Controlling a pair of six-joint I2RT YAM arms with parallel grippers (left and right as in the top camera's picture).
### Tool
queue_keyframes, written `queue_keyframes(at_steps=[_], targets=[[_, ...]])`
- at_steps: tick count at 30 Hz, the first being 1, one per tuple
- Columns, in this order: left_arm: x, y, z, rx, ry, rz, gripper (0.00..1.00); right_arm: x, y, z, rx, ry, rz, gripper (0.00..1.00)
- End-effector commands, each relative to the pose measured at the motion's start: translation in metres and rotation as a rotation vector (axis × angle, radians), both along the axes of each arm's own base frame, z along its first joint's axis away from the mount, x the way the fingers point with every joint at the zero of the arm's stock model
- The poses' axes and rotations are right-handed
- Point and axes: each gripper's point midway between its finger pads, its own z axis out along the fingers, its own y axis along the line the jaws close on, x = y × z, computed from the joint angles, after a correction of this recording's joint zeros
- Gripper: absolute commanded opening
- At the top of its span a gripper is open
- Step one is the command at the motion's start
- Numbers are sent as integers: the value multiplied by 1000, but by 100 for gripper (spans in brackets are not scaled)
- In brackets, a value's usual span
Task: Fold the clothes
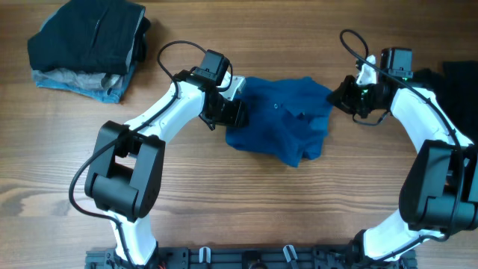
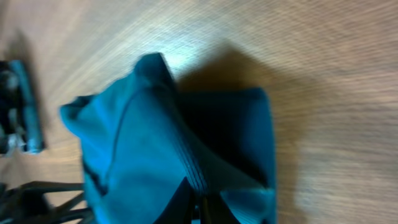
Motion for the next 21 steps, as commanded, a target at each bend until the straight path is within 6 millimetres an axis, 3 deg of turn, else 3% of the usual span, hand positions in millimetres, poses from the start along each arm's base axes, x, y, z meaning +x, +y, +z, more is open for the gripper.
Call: queue_keyframes(at_steps=[1, 3, 7, 12, 16, 21], targets=[[-5, 1, -11, 20, 19, -8, 57, 0, -22, -3, -129, 2, -28, 8], [-5, 3, -12, 20, 24, -4, 58, -1, -15, 1, -106, -18, 13, 8], [-5, 3, -6, -15, 43, 6, 70, -1, 4, 25, -30, -127, 139, 8], [-3, -5, 35, -239, 85, 19, 79, -6, 33, 68, 61, -284, 278, 6], [2, 2, 59, -363, 107, 47, 85, -12, 53, 59, 52, -258, 332, 4], [16, 16, 51, -363, 98, 97, 97, -19, 77, 13, -31, -136, 390, 4]])
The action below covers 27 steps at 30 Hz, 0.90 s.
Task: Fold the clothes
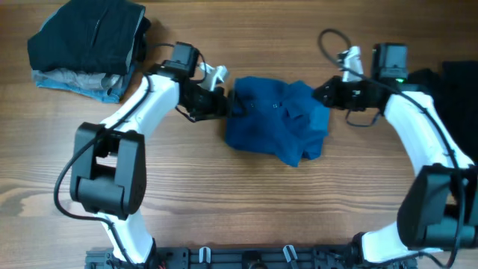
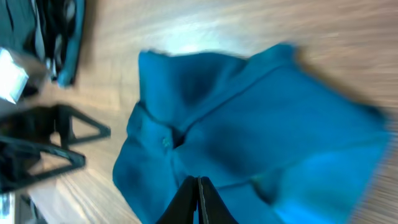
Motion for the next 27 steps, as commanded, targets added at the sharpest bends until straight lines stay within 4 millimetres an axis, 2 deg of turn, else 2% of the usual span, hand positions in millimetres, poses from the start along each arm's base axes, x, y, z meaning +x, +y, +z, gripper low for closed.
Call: queue_keyframes(at_steps=[1, 3, 4, 9, 11, 14, 18, 23, 24, 25, 26, 27], targets=[[10, -2, 13, -78, -26, 12, 99, -7, 15, -48, -101, 120, 18, 4], [17, -5, -1, -79, -29, 11, 100, -11, 6, -83, -173, 259, -99, 4], [17, -5, -7, -77, -20, 11, 100, -14, 5, -94, -175, 302, -122, 4], [12, -4, -47, -55, 69, 14, 100, -26, 4, -128, -176, 432, -155, 4], [9, -3, -63, -50, 104, 15, 100, -29, 4, -133, -179, 449, -152, 5], [2, -13, -73, -97, 145, -9, 100, -29, 4, -133, -179, 450, -152, 4], [-18, -48, -72, -221, 127, -149, 100, -30, 4, -133, -179, 453, -151, 4], [-37, -73, -79, -223, 104, -248, 100, -31, 4, -133, -180, 457, -151, 4], [-40, -77, -80, -223, 100, -262, 96, -31, 4, -133, -180, 459, -151, 4], [-42, -80, -82, -212, 95, -273, 88, -32, 4, -133, -180, 459, -151, 5], [-43, -82, -85, -190, 87, -281, 73, -32, 4, -133, -180, 460, -151, 4], [-45, -83, -89, -166, 81, -286, 43, -32, 4, -133, -180, 462, -151, 4]])
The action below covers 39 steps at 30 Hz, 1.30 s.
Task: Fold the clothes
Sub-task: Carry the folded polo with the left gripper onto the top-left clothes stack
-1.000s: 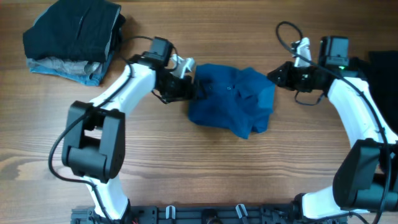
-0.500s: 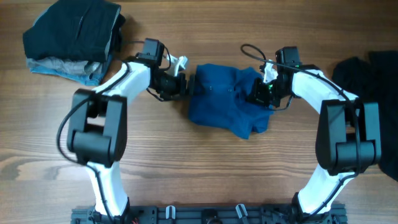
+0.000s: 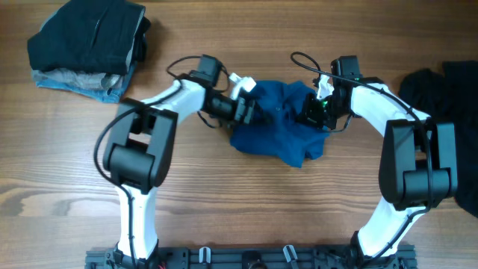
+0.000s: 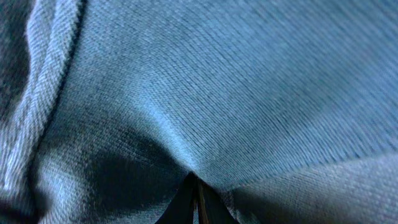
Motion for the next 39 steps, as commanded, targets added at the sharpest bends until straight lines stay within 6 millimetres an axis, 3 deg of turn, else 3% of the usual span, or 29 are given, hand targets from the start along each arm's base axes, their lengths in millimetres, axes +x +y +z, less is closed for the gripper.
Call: queue_keyframes(at_steps=[1, 2, 3, 6, 9, 11, 13, 15, 19, 20, 23, 26, 28, 32, 35, 39], targets=[[-23, -4, -46, 128, 9, -58, 26, -11, -10, -24, -66, 72, -11, 4], [-24, -4, -46, 131, 10, -60, 11, -11, -10, -24, -66, 72, -11, 4], [-25, -4, -46, 133, 16, -59, 4, -10, -10, -23, -67, 68, -9, 4], [-21, 4, -44, 143, 48, -27, 4, -2, -14, -13, -69, 27, -5, 4], [-6, 19, -30, 148, 67, 25, 4, 13, -27, 19, -65, -50, -39, 4], [8, 31, -8, 147, 65, 58, 4, 22, -38, 48, -54, -117, -60, 4], [27, 46, 20, 155, 50, 106, 4, 29, -47, 79, -32, -193, -77, 4], [52, 63, 61, 137, -5, 164, 4, 33, -55, 107, -20, -264, -102, 5], [100, 92, 131, 85, -178, 267, 4, 33, -62, 142, -26, -355, -123, 5], [120, 105, 159, 64, -263, 309, 4, 32, -62, 152, -27, -381, -123, 5], [167, 141, 218, 17, -459, 419, 4, 30, -62, 164, -20, -401, -143, 5], [201, 186, 256, 2, -651, 511, 4, 28, -62, 163, -13, -381, -165, 5], [217, 222, 264, 26, -729, 579, 4, 26, -62, 162, -12, -371, -166, 4], [239, 295, 252, 107, -778, 714, 4, 23, -62, 160, -12, -354, -168, 4], [247, 352, 221, 167, -735, 807, 4, 24, -62, 161, -2, -342, -197, 4], [235, 428, 168, 237, -581, 935, 4, 24, -62, 161, 13, -323, -239, 4]])
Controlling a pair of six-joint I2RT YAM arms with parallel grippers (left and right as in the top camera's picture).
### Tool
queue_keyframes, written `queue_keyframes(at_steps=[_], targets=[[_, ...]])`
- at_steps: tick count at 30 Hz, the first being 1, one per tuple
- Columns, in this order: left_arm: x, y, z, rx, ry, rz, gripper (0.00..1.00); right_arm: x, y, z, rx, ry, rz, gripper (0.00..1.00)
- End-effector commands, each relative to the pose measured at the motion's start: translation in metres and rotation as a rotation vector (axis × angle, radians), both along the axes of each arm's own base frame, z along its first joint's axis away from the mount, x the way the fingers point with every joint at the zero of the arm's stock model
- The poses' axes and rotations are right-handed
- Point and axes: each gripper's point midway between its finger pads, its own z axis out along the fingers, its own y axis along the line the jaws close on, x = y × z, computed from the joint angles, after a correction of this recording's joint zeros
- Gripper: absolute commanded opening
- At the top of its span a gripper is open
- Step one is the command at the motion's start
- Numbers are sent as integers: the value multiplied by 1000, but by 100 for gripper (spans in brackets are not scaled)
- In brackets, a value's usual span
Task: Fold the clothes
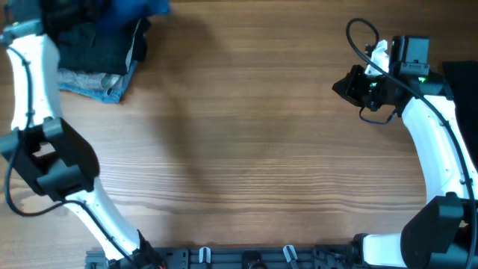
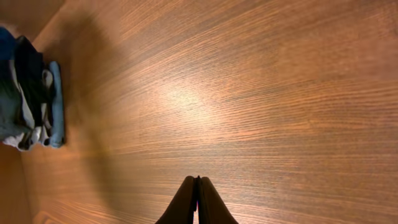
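The blue garment (image 1: 138,6) is a blurred bunch at the top edge of the overhead view, over the stack of folded clothes (image 1: 93,56). My left gripper (image 1: 82,7) is beside it at the frame edge and appears shut on it, with the fingers themselves hidden. At the far right my right gripper (image 1: 342,86) is shut on nothing and hangs above bare wood. In the right wrist view its fingertips (image 2: 198,182) are pressed together, and the stack (image 2: 28,99) lies at the left edge.
Dark clothes (image 1: 461,75) lie at the right edge of the table (image 1: 246,149). The folded stack has dark pieces over a light blue one. A broad faint shadow falls across the wood left of the middle.
The blue garment has gone from the middle of the table to the top left, over the stack, with my left arm. My right gripper has left the cloth and stands to the right.
Both grippers stood at the two sides of the crumpled blue garment in the middle of the table. They then pressed in closer on it, the right one deep in the cloth. Now the garment is up at the stack with my left arm, and the right gripper is apart.
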Motion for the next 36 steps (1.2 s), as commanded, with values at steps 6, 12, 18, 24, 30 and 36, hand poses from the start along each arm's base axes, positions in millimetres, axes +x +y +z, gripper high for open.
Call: queue_keyframes(at_steps=[6, 12, 18, 24, 30, 36], targets=[[-62, 117, -71, -133, 313, 246, 100, 1, 5, 9, 11, -28, 24, 9], [-108, 114, -15, -83, 324, 263, 100, -6, 3, 31, -57, -122, 105, 13], [-175, 49, 96, 132, 172, 151, 100, -18, -11, 121, -234, -414, 111, 14], [-232, -31, 157, 366, 56, 52, 100, -66, -7, 209, -290, -694, 92, 18], [-280, -79, 183, 342, 49, 79, 100, -120, -3, 249, -296, -823, 67, 48], [-331, -98, 187, 328, 75, 65, 100, -152, 7, 261, -208, -852, 47, 71]])
